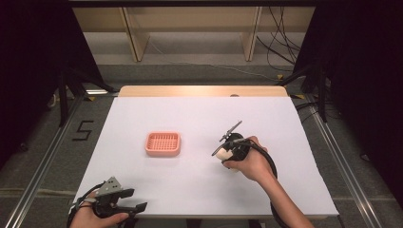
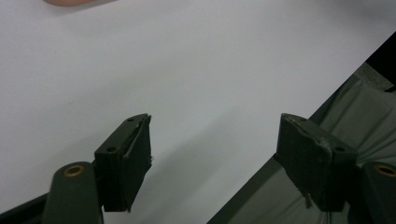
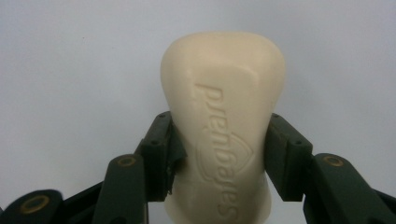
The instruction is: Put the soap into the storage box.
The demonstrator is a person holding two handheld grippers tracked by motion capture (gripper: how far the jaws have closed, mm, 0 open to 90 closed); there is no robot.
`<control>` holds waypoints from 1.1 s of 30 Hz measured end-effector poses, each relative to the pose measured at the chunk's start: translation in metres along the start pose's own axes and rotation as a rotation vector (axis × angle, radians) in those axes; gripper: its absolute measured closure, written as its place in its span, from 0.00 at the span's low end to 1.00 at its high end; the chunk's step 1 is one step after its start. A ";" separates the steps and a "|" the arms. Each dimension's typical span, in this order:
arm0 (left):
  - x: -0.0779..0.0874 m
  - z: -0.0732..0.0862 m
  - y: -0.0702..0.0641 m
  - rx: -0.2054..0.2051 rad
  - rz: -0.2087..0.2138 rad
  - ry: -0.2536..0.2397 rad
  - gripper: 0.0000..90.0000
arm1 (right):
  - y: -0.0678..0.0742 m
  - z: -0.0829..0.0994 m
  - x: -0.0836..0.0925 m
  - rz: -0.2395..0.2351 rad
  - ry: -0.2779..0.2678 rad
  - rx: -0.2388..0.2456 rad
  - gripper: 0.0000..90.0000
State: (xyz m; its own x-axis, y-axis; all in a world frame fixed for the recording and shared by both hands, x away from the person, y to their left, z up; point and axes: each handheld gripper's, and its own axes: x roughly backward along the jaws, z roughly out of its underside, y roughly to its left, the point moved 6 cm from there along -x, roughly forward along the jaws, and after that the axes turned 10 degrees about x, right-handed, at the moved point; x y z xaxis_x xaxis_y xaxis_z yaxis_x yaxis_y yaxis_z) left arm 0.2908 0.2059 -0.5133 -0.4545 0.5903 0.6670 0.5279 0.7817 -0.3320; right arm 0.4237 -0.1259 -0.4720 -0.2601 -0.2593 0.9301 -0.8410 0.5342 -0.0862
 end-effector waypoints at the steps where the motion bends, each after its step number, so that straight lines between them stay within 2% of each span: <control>1: 0.000 0.000 0.001 -0.001 -0.009 0.001 0.29 | 0.000 -0.001 0.000 -0.004 -0.009 -0.004 0.56; 2: 0.000 0.000 0.000 0.000 -0.007 0.002 0.29 | -0.001 -0.001 0.000 0.000 -0.014 0.012 0.56; 9: 0.000 0.000 0.000 0.000 -0.003 0.001 0.29 | -0.002 -0.004 0.000 0.015 -0.029 0.016 0.56; 10: 0.001 0.000 0.000 -0.007 0.001 0.009 0.29 | -0.002 -0.005 0.000 0.014 -0.038 0.015 0.56; 11: 0.001 0.000 0.000 -0.003 0.001 0.004 0.29 | 0.001 -0.005 0.001 0.007 -0.034 -0.009 0.56; 14: 0.001 0.000 0.000 -0.003 0.002 0.003 0.29 | 0.000 -0.006 0.001 0.008 -0.047 -0.007 0.56; 15: 0.001 0.000 0.000 -0.005 0.001 0.006 0.29 | -0.001 -0.007 0.001 0.011 -0.053 0.016 0.56; 16: 0.001 0.000 0.000 -0.004 0.001 0.005 0.29 | 0.000 -0.007 0.001 0.009 -0.053 -0.002 0.56; 20: 0.000 0.000 0.000 -0.002 -0.004 0.002 0.29 | 0.000 -0.009 0.001 0.015 -0.059 0.001 0.56; 21: 0.001 0.000 0.001 -0.009 -0.002 0.006 0.29 | 0.000 -0.010 0.001 0.014 -0.063 0.011 0.56; 23: 0.000 0.000 0.000 0.011 0.002 -0.003 0.29 | 0.000 -0.011 0.000 0.022 -0.070 0.013 0.56; 26: 0.001 0.000 0.001 -0.002 0.000 0.004 0.29 | 0.000 -0.013 0.000 0.019 -0.077 0.022 0.56; 27: 0.001 0.000 0.001 -0.004 -0.002 0.005 0.29 | 0.001 -0.014 0.000 0.014 -0.079 0.012 0.56; 29: 0.001 0.000 0.001 -0.004 -0.003 0.005 0.29 | 0.001 -0.015 0.000 0.016 -0.080 0.031 0.56; 30: 0.000 0.000 0.000 0.006 -0.001 -0.003 0.29 | 0.002 -0.016 0.000 0.018 -0.081 0.006 0.56; 31: 0.000 0.000 0.000 0.010 -0.001 -0.004 0.29 | 0.000 -0.016 -0.001 0.032 -0.081 0.021 0.56; 32: 0.000 0.000 0.000 0.009 -0.003 -0.006 0.29 | -0.001 -0.017 -0.001 0.027 -0.091 0.044 0.56; 33: 0.000 0.000 0.000 0.009 0.000 -0.002 0.29 | 0.001 -0.018 -0.001 0.013 -0.090 0.023 0.56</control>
State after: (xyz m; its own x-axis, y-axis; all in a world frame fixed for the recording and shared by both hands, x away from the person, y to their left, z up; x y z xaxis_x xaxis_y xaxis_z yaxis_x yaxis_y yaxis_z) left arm 0.2907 0.2060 -0.5131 -0.4559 0.5907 0.6657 0.5212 0.7835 -0.3383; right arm 0.4314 -0.1109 -0.4671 -0.3119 -0.3244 0.8930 -0.8475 0.5199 -0.1072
